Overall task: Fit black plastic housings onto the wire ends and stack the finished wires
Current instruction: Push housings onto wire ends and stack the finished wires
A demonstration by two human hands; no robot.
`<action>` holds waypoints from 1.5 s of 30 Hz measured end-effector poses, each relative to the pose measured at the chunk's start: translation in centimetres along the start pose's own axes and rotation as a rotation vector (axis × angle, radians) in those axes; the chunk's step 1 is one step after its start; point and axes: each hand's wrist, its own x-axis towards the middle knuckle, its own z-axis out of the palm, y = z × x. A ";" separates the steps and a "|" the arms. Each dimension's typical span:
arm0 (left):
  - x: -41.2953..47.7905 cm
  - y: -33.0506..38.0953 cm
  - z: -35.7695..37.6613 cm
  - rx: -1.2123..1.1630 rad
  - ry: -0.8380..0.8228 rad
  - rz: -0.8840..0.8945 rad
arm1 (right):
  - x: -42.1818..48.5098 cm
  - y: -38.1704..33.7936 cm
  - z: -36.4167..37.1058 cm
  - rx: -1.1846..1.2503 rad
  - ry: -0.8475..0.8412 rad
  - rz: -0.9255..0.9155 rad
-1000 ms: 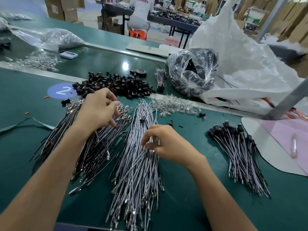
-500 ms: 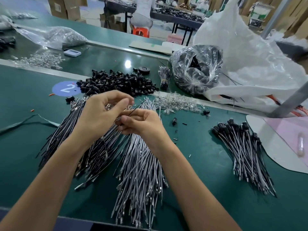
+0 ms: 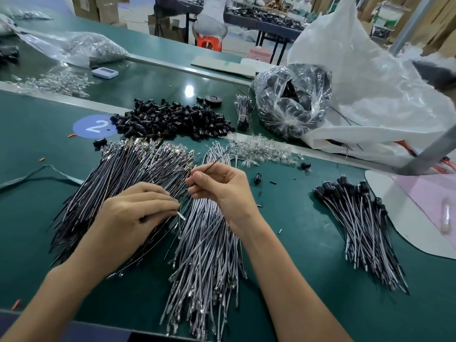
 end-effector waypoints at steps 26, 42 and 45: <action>6.6 2.2 1.4 0.258 -0.358 -0.450 | -0.3 -3.1 -7.3 -0.158 0.584 -0.027; 10.3 -0.1 3.3 0.155 -0.516 -0.640 | -0.1 -2.1 -7.8 -0.373 0.594 -0.039; 10.2 0.0 3.2 0.110 -0.492 -0.656 | 0.0 -2.0 -7.7 -0.418 0.579 -0.051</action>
